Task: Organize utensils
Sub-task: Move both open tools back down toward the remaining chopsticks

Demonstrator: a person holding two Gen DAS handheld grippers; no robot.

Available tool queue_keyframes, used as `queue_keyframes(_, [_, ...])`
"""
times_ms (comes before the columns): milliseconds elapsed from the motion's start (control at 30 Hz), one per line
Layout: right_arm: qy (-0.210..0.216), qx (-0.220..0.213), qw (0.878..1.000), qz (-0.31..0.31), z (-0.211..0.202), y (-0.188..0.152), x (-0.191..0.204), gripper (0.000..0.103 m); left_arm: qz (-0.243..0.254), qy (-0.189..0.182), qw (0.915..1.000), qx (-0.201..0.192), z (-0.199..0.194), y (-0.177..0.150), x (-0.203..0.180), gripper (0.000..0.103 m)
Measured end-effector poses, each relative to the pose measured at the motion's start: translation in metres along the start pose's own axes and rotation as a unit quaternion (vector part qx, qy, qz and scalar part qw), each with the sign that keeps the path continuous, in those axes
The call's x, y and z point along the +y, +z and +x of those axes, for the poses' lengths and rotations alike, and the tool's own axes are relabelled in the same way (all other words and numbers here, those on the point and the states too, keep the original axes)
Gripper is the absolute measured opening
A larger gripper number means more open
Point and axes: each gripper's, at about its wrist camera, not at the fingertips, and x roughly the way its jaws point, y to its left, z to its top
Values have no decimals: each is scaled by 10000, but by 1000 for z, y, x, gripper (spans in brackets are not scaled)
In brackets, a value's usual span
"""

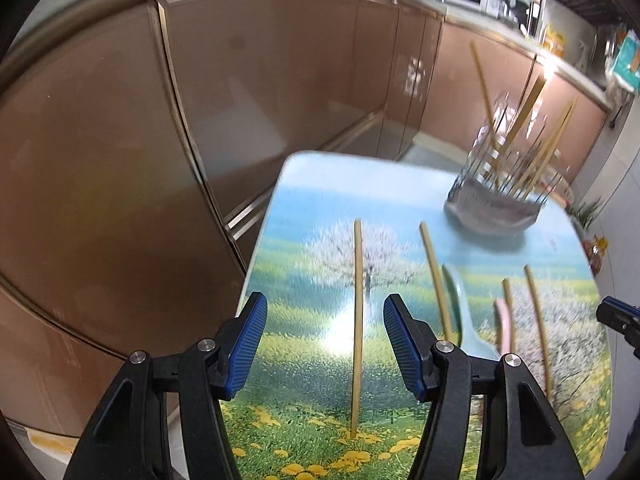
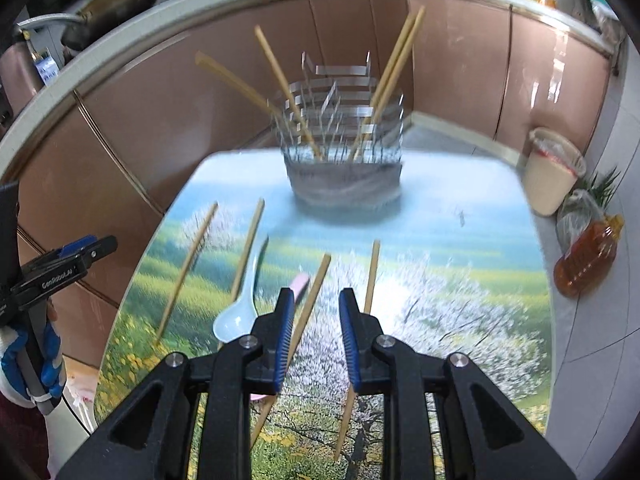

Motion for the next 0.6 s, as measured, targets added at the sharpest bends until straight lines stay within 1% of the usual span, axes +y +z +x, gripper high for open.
queue_keyframes(133, [88,567,9983,-74,37,-2,3,22,43,-48,9990,442,34,5,-2,60])
queue_keyframes(267, [102,1057,9942,-186,70,0,7,22,92,-78,9971,747,60,7,-5,60])
queue_keyframes(400, [50,1308,9909,-296,92,1,11,22,179,-102,9958,890,77,11,-9,60])
queue_keyframes(600, [59,1421,9893,-319,107,2,15,22,278,-128,9949,957,88,15,-14,60])
